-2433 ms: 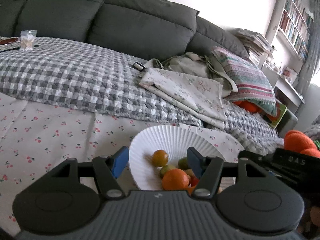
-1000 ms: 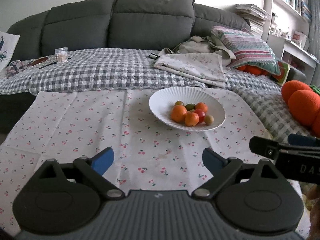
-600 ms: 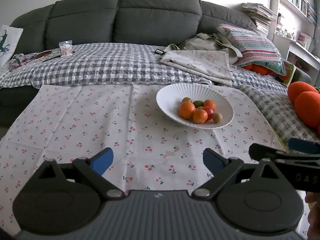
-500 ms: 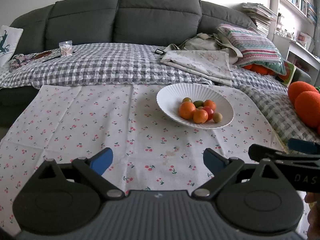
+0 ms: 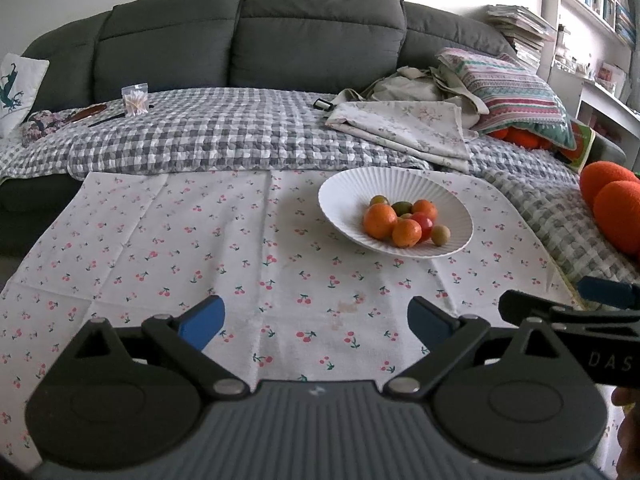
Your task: Organize fruits
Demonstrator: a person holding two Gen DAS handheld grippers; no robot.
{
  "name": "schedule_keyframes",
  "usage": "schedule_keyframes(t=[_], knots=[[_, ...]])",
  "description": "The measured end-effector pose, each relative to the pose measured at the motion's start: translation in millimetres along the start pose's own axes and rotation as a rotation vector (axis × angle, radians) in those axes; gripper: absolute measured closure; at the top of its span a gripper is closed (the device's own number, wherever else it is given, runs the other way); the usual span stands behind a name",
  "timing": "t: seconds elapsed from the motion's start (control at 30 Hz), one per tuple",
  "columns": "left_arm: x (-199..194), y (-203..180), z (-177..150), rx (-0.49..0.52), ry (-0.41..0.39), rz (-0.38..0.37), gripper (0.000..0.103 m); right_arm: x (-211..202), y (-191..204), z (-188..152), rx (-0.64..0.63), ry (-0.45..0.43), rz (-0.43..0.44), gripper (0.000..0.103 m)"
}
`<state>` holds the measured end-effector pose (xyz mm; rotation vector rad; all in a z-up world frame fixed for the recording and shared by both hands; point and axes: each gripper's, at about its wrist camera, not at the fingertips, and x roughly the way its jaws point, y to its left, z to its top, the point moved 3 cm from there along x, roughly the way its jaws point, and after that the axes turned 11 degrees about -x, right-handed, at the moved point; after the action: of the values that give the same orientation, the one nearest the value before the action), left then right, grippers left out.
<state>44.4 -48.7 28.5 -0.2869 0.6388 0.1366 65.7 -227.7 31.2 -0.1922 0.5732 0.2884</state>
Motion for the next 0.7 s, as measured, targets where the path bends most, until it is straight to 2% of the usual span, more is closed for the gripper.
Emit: schedule_keyframes(t=[0.7], knots=[[1.9, 0.8, -0.2, -0.005, 0.006, -0.003, 0.005, 0.1, -1.4, -0.8, 0.003, 0.006, 0.003, 0.002]])
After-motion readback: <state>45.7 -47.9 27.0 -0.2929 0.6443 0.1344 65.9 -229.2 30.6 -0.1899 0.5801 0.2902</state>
